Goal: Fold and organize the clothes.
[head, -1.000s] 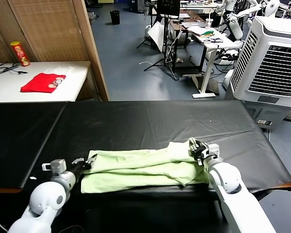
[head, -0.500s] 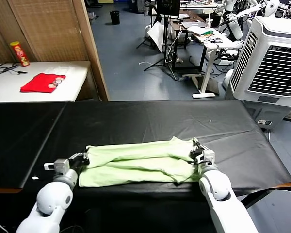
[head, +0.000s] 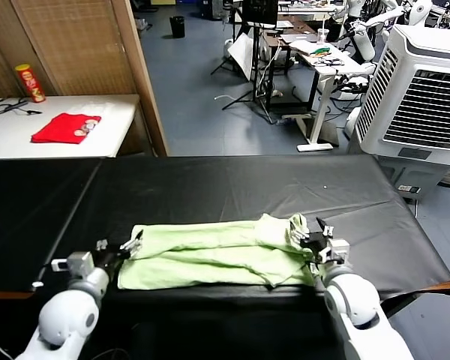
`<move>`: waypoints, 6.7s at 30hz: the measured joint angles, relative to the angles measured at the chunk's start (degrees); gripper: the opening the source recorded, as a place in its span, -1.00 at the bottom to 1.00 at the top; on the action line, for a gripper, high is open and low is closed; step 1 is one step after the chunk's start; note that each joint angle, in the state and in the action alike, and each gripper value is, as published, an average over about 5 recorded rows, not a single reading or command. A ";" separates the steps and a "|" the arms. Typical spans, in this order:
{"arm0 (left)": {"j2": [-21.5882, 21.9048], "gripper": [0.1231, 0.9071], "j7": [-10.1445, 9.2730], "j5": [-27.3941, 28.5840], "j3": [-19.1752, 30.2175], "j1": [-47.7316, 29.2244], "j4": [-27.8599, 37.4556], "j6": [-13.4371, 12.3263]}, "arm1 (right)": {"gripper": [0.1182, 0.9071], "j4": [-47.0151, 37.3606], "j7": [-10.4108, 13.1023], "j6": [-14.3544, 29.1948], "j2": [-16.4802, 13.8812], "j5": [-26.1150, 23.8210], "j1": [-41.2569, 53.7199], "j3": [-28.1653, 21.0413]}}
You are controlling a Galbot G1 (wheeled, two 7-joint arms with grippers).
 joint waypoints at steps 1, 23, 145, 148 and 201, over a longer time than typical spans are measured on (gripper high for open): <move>-0.35 0.70 0.01 0.01 -0.10 0.93 -0.62 -0.06 | 0.72 0.55 -0.09 0.00 -0.06 0.02 -0.34 0.10; -7.35 -0.68 0.23 0.14 0.43 4.11 0.80 -0.50 | 0.72 3.94 -1.40 1.06 0.41 -2.21 -2.55 0.34; -13.11 -0.91 -1.52 -18.24 2.18 -1.86 1.95 -1.27 | 0.72 2.40 -3.12 9.49 9.39 -17.22 -2.84 -11.16; -11.83 -0.94 -1.63 -13.09 1.34 -1.68 0.81 -1.19 | 0.72 2.46 -3.09 9.58 9.46 -18.24 -3.28 -10.58; -9.80 0.17 3.01 14.58 24.00 -4.17 -8.18 -3.04 | 0.72 5.61 -9.90 3.43 6.62 -7.37 -7.62 -10.74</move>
